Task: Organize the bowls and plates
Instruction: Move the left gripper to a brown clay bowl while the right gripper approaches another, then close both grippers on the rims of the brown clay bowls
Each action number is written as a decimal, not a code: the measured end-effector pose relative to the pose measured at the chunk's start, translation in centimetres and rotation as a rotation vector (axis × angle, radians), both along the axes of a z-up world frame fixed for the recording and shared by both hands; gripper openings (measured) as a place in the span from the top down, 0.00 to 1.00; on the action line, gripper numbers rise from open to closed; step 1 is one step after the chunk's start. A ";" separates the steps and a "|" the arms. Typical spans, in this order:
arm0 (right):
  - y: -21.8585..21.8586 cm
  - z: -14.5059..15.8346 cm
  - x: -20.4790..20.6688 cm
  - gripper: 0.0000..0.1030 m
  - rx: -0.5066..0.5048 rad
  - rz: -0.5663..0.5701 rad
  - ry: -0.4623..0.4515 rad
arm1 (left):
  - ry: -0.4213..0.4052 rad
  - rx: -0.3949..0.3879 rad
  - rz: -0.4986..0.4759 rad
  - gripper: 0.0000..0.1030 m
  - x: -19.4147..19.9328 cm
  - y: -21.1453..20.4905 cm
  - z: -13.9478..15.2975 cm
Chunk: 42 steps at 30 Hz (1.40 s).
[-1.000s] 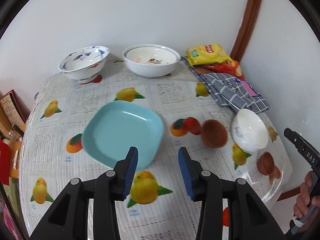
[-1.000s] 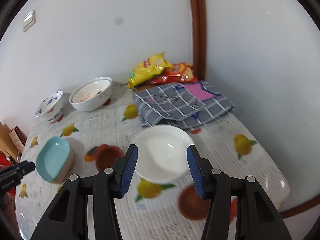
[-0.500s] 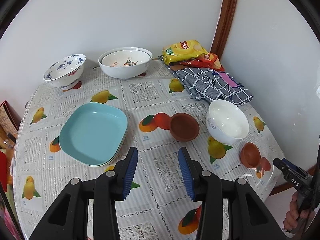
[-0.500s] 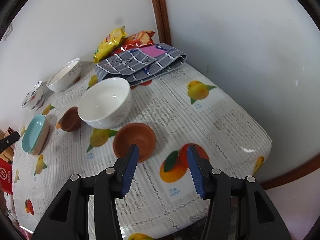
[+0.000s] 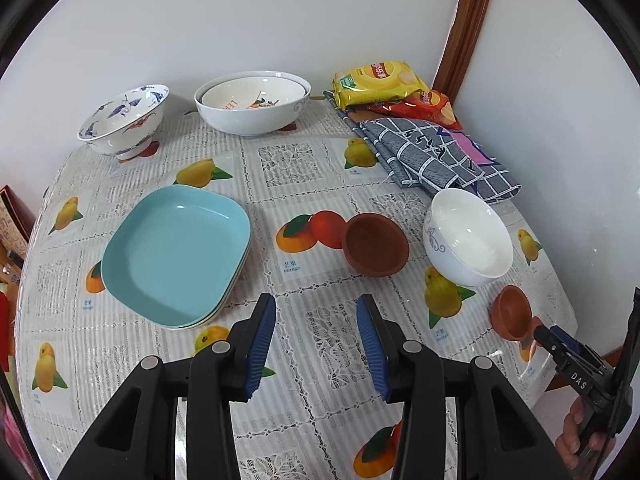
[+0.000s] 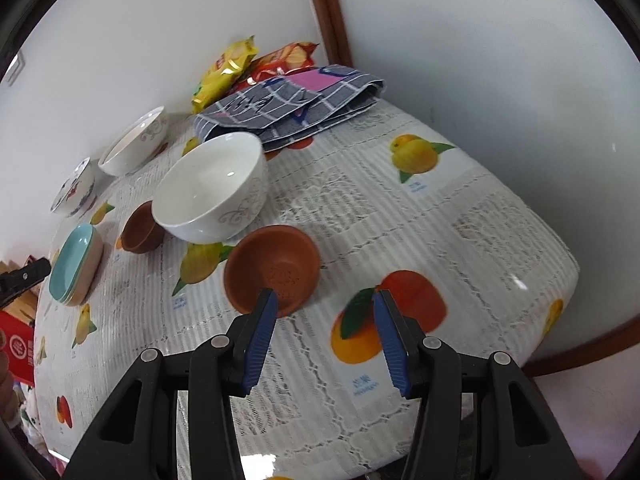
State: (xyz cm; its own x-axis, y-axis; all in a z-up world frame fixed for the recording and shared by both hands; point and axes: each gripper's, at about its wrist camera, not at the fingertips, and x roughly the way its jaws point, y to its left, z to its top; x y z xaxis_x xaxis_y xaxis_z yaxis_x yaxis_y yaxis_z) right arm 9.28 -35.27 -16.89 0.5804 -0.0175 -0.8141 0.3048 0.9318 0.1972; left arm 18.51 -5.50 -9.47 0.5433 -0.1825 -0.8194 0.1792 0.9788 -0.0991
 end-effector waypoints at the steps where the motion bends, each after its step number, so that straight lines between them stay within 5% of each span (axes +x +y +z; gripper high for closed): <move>1: 0.2 -0.3 0.2 0.51 -0.003 0.005 0.005 | 0.005 0.002 0.000 0.61 0.2 -0.1 -0.1; 12: 0.6 -2.7 3.2 0.69 -0.003 0.028 0.064 | 0.043 -0.008 -0.005 0.61 2.6 -1.3 -2.2; 42: 0.4 -3.8 4.5 0.73 -0.039 0.033 0.018 | 0.161 -0.051 -0.016 0.63 9.2 -4.8 -8.2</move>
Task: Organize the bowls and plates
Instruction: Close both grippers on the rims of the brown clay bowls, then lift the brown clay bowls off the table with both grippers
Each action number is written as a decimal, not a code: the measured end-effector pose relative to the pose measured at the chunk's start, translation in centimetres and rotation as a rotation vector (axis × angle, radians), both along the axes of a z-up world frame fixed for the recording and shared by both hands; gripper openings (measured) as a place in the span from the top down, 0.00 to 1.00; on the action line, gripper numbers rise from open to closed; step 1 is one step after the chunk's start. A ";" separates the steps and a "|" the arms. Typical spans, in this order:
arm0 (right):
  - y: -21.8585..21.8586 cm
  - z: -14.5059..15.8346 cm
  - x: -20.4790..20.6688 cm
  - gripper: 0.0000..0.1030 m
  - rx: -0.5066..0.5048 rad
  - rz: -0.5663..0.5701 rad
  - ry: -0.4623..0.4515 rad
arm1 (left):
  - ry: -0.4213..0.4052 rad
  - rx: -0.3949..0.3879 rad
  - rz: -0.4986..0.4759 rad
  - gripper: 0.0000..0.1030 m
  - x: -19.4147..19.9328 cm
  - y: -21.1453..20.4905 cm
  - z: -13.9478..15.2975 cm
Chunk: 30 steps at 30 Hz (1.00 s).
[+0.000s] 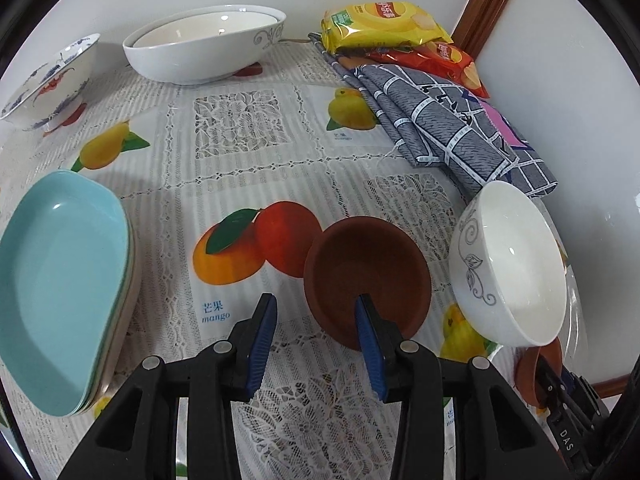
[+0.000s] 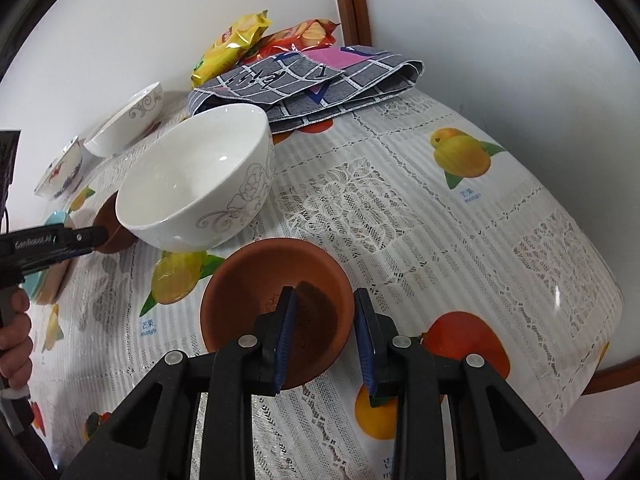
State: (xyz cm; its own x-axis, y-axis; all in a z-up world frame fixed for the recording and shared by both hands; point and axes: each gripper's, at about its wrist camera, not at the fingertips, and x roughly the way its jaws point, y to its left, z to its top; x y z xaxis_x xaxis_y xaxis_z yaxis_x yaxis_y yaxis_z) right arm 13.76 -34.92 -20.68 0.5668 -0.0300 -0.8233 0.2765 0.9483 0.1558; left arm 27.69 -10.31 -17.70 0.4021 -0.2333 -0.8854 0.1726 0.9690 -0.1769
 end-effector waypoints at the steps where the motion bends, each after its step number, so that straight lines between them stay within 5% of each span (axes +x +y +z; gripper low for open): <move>1: 0.0 0.0 0.0 0.73 0.001 -0.001 0.000 | 0.003 -0.001 -0.001 0.63 0.1 0.0 -0.1; 9: -0.4 -0.1 0.2 0.76 0.033 -0.012 -0.001 | -0.002 0.022 -0.010 0.67 0.9 -0.7 -0.7; 16: -0.3 0.0 0.1 0.80 0.024 -0.030 -0.008 | 0.004 -0.026 -0.002 0.85 1.2 -0.1 -0.8; 30: -0.8 0.1 -0.4 0.90 0.072 -0.053 -0.024 | -0.022 -0.034 -0.006 0.92 0.0 0.7 0.2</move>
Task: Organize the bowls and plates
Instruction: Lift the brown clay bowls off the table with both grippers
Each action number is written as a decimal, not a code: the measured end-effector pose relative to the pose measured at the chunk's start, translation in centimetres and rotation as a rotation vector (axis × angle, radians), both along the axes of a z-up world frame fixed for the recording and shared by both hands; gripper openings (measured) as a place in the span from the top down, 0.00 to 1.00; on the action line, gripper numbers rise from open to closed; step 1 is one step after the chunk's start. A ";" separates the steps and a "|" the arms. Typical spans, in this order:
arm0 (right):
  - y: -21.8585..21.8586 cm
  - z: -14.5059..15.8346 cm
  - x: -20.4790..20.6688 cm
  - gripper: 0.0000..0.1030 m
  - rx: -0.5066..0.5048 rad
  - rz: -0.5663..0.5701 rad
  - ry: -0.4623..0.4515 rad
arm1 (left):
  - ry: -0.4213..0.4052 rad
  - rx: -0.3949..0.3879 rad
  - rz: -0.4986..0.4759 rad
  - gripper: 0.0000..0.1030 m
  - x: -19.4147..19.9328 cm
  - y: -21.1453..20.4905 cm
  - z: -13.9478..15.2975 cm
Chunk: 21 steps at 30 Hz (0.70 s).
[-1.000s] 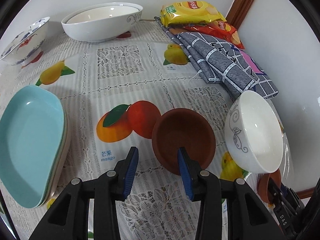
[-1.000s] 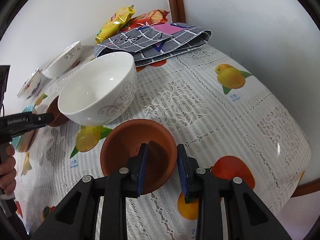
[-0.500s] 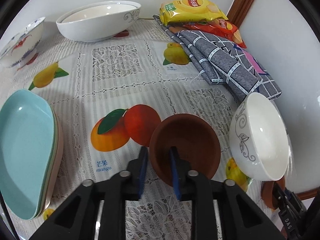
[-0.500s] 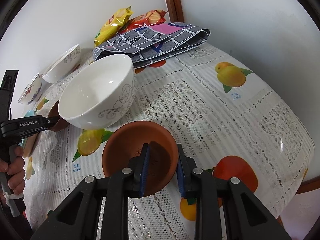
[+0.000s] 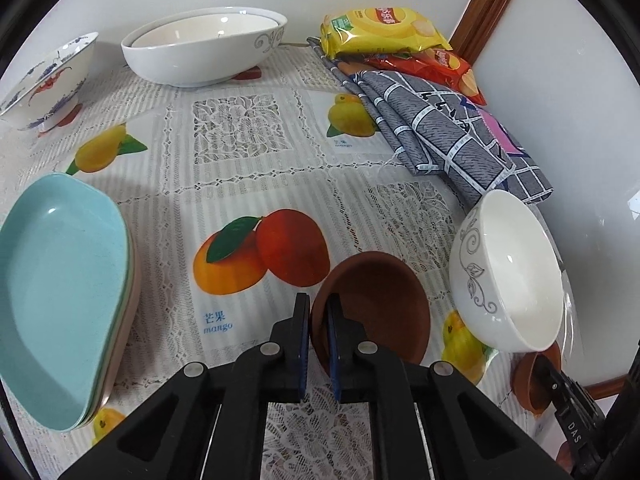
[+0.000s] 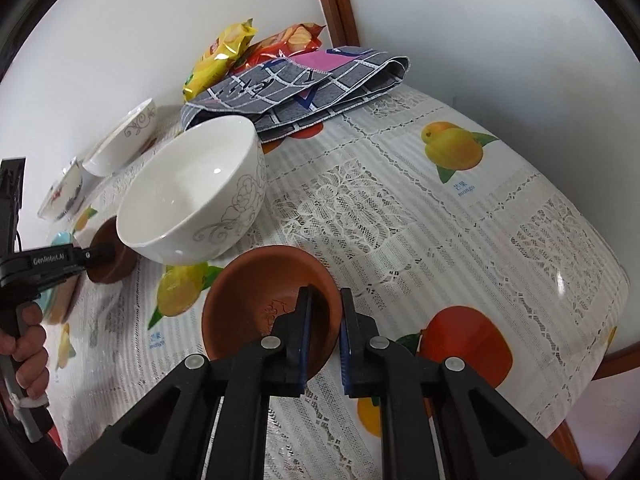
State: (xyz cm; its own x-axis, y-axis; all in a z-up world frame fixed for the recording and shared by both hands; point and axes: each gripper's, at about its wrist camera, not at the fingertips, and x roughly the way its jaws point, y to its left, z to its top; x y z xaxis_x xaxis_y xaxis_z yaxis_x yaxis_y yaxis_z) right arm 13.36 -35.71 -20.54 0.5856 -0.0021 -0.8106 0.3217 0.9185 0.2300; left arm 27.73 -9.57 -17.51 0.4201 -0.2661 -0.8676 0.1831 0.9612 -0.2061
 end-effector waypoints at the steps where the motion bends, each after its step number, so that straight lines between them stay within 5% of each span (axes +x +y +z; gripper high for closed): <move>1: 0.1 0.1 -0.1 0.90 -0.003 -0.001 -0.003 | 0.000 -0.002 0.000 0.92 -0.1 0.1 0.1; 21: 0.6 3.0 -2.8 0.91 0.039 -0.048 -0.058 | -0.041 -0.030 0.015 0.92 -4.3 2.7 3.9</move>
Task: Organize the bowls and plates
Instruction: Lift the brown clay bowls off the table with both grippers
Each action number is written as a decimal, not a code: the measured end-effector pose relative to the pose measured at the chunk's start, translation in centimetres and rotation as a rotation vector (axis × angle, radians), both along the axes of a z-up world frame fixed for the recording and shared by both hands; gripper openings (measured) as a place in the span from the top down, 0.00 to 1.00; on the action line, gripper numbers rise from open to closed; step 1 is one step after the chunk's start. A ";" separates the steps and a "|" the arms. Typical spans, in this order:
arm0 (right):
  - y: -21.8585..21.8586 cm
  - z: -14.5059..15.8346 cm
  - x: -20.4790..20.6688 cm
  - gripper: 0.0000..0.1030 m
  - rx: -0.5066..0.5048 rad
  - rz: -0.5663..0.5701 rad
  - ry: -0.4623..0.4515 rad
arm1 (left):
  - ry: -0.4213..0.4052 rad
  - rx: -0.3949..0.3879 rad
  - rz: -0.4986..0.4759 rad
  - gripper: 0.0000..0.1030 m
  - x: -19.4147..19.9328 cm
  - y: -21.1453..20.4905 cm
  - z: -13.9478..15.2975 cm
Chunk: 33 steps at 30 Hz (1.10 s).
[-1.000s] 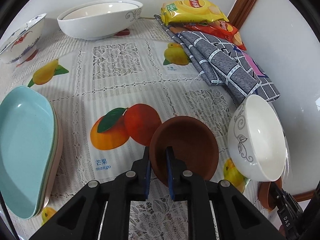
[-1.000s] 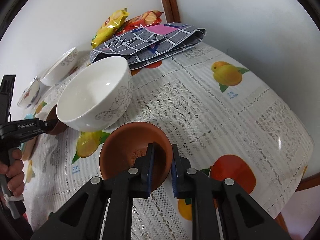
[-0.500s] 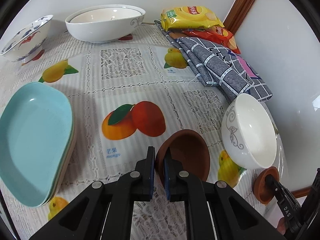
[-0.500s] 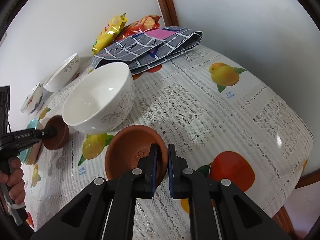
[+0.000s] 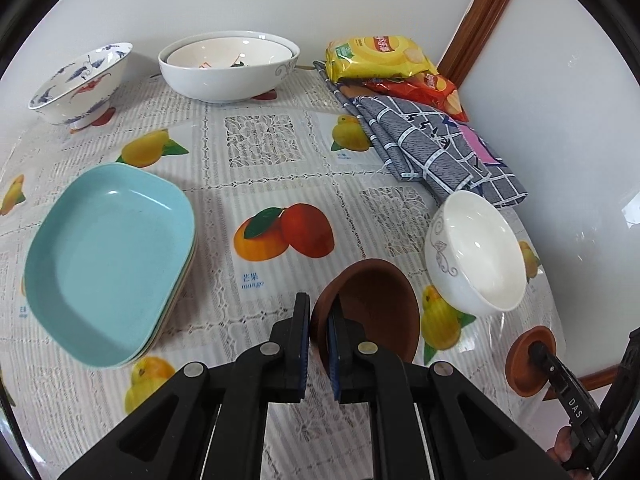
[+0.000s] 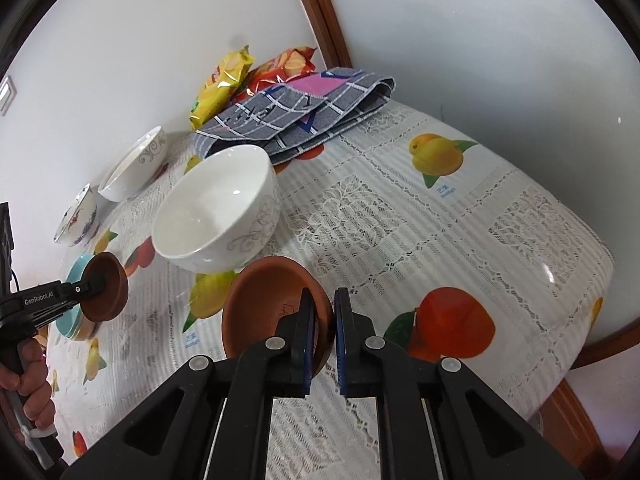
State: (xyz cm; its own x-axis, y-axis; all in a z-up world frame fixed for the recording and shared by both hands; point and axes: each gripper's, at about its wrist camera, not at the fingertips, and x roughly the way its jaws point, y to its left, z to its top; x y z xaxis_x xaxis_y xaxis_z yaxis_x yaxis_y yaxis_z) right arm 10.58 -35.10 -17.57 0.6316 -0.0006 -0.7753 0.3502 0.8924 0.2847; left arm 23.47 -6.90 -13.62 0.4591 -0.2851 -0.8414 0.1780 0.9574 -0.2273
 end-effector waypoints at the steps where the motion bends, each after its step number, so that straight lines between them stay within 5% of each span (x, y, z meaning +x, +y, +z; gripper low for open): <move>1: 0.1 0.2 -0.2 0.91 0.001 0.000 -0.003 | -0.002 -0.002 -0.001 0.92 -0.2 0.1 0.1; 33: 3.3 5.7 -3.8 0.91 -0.012 -0.005 -0.068 | -0.082 -0.058 -0.021 0.92 -5.9 2.7 4.8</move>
